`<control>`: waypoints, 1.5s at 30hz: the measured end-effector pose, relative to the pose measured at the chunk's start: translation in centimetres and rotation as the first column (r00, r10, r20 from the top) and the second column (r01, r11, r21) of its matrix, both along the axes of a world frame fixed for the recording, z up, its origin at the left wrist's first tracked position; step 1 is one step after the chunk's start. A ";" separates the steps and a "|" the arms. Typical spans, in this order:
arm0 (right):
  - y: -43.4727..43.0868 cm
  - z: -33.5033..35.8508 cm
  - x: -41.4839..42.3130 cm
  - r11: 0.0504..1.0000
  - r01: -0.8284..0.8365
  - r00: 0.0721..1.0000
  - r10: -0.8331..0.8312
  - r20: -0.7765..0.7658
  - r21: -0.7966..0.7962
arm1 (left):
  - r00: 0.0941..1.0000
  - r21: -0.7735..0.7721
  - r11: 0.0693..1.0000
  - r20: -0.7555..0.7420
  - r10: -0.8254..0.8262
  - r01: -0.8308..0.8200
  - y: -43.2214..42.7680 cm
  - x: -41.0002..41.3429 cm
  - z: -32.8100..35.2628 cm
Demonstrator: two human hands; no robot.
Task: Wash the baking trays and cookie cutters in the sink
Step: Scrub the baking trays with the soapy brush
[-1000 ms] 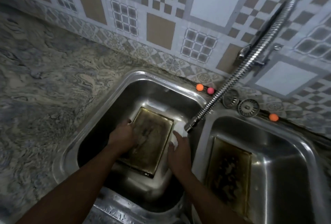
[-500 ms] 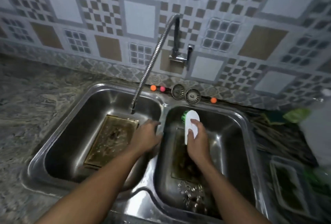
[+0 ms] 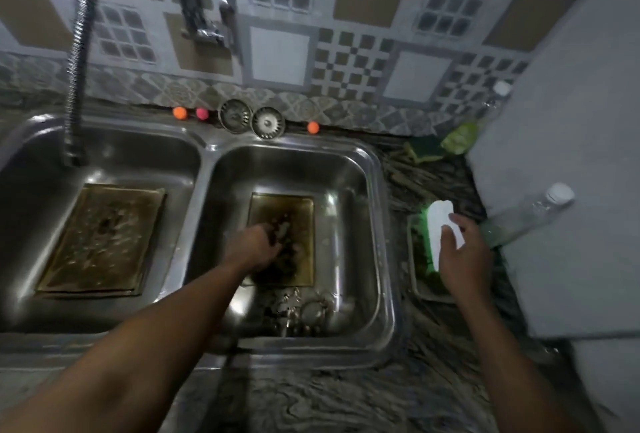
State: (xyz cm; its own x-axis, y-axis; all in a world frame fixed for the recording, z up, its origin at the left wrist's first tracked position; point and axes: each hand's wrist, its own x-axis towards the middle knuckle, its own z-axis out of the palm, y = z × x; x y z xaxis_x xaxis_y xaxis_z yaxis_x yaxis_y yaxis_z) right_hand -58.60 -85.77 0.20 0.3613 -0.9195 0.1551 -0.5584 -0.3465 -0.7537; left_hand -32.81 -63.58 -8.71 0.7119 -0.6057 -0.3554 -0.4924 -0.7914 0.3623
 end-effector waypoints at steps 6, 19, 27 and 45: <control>-1.0 -3.4 -4.0 0.993 0.010 0.997 -0.001 -0.073 0.119 | 0.995 0.131 0.989 -0.054 0.082 -0.074 -1.6 -2.2 -4.5; -3.0 -6.3 -4.0 0.994 0.039 0.997 -0.031 -0.075 0.107 | 0.962 0.172 0.958 -0.111 0.249 -0.228 -2.8 -0.6 -10.5; -3.8 -6.7 -5.0 0.993 0.058 0.993 -0.046 -0.111 0.101 | 0.943 0.044 0.956 -0.158 0.294 -0.291 -3.3 -1.2 -11.9; -3.4 -6.3 -4.1 0.988 0.029 0.992 -0.010 -0.122 0.154 | 0.983 -0.254 0.962 0.177 -0.054 0.099 -0.3 -1.1 -1.1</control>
